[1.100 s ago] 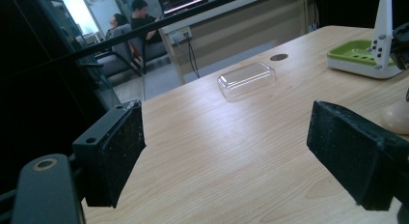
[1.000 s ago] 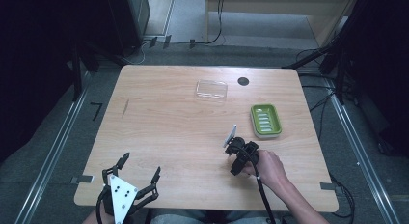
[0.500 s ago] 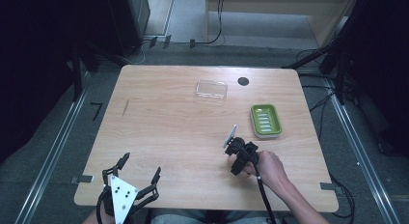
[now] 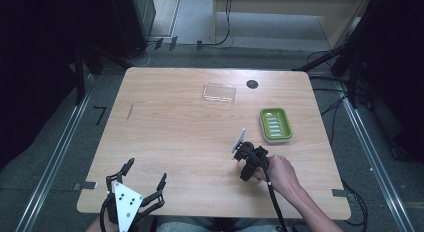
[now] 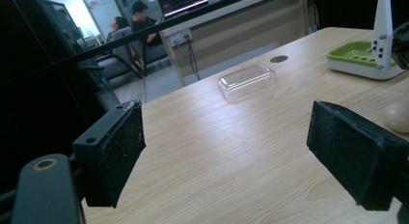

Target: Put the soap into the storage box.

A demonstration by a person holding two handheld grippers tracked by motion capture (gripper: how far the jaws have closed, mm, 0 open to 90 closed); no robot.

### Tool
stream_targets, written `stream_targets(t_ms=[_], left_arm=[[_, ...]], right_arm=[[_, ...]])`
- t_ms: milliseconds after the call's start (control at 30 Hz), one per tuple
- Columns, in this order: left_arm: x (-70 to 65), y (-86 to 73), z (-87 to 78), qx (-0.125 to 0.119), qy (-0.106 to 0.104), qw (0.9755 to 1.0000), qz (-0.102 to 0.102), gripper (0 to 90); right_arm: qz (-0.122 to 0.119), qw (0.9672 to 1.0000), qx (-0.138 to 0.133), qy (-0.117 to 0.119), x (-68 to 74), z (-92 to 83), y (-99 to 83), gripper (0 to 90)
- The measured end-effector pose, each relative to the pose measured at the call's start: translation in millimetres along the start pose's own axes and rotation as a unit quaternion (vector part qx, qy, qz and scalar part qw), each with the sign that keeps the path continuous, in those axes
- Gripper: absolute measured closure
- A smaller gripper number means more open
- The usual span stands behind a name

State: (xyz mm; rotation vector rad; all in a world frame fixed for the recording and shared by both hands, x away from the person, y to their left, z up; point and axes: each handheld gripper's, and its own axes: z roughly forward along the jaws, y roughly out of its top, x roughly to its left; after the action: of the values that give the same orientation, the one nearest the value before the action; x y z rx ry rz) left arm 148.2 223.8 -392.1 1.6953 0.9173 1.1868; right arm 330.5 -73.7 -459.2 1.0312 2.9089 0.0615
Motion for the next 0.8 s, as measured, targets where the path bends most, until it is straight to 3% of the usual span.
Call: stream_targets(t_ms=[800], left_arm=[[-0.8,0.2,0.2,-0.001,0.001,1.0,0.001,13.8]], right_arm=[[0.009,0.9999,-0.006,-0.001,-8.9,-11.6,-5.8,33.4]])
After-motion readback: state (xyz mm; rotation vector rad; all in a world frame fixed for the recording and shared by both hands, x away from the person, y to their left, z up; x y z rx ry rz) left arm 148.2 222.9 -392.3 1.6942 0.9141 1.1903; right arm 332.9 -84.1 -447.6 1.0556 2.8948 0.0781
